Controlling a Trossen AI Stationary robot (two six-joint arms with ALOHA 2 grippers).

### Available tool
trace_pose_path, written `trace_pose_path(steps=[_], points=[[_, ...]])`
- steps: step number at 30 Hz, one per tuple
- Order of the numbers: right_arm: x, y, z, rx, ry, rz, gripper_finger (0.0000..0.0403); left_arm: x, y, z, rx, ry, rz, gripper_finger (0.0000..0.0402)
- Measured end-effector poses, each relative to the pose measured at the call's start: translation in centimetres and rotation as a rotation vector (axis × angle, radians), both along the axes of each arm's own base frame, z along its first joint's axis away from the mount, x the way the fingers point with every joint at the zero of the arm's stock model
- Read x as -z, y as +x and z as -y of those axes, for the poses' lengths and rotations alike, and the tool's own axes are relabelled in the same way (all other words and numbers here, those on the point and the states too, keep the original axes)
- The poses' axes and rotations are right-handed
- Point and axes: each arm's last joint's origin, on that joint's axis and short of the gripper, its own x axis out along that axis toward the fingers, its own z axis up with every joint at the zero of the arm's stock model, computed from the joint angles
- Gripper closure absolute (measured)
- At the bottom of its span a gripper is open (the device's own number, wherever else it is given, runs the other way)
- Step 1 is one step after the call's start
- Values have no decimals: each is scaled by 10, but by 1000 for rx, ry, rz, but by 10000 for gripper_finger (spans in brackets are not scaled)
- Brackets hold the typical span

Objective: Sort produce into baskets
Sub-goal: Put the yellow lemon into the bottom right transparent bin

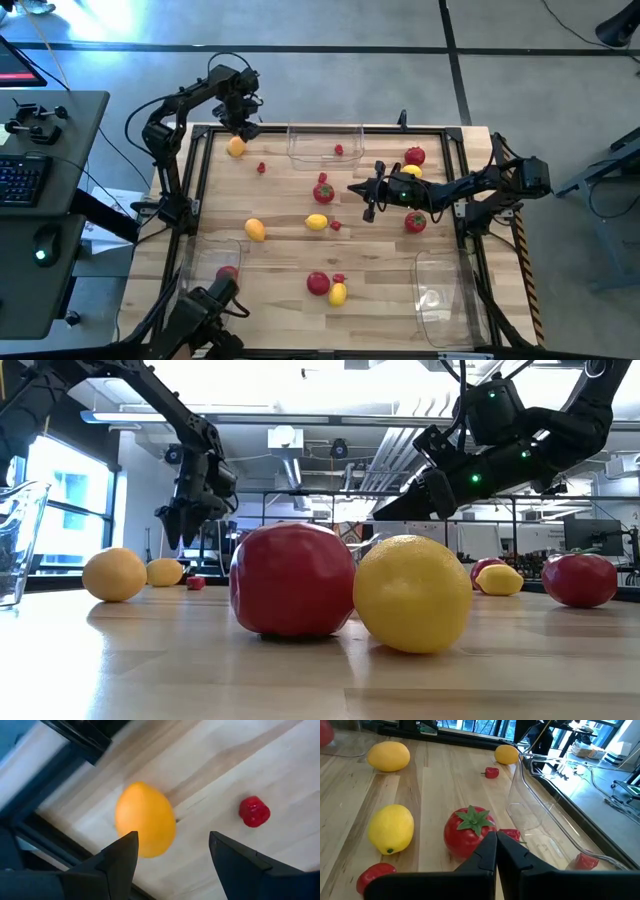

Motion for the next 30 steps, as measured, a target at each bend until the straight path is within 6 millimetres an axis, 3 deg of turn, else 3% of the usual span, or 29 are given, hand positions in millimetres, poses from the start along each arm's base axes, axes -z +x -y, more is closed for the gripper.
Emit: trace_pose_path(steps=[8, 23, 30], points=[[0, 0, 0, 0, 0, 0, 402, 5, 3, 3, 8, 32, -61, 143], [0, 0, 0, 9, 17, 6, 402, 8, -5, -3, -18, 11, -42, 143], [0, 0, 0, 8, 17, 6, 402, 25, -3, -6, 1, -52, -54, 143]])
